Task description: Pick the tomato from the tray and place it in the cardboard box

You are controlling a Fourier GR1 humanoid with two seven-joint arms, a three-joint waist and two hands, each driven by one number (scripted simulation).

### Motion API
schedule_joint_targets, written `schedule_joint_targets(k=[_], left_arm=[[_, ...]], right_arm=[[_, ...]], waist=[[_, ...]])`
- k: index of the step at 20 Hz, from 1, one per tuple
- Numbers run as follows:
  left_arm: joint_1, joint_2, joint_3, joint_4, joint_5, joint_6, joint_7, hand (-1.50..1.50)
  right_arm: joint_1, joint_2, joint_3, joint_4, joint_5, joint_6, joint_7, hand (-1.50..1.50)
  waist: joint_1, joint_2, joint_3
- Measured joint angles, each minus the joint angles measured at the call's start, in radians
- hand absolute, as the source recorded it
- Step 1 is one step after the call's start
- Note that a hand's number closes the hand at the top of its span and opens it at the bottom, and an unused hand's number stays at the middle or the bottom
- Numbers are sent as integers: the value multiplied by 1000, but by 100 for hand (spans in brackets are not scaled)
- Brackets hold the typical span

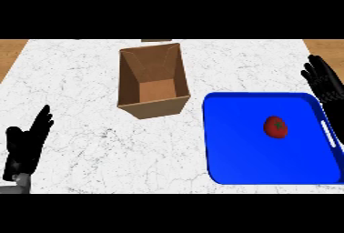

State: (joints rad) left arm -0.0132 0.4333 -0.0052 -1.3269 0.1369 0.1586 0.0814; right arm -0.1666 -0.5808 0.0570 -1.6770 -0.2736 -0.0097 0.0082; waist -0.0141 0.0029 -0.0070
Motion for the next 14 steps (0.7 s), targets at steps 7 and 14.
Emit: schedule_joint_targets(k=[7, 14], left_arm=[[-46, -77, 32, -93, 72, 22, -32, 0], [-90, -154, 2, -209, 125, 34, 21, 0]], right_arm=[[168, 17, -247, 144, 0, -207, -43, 150], [340, 96, -400, 335, 90, -414, -227, -150]], waist=[[-58, -6, 6], [-21, -5, 10]])
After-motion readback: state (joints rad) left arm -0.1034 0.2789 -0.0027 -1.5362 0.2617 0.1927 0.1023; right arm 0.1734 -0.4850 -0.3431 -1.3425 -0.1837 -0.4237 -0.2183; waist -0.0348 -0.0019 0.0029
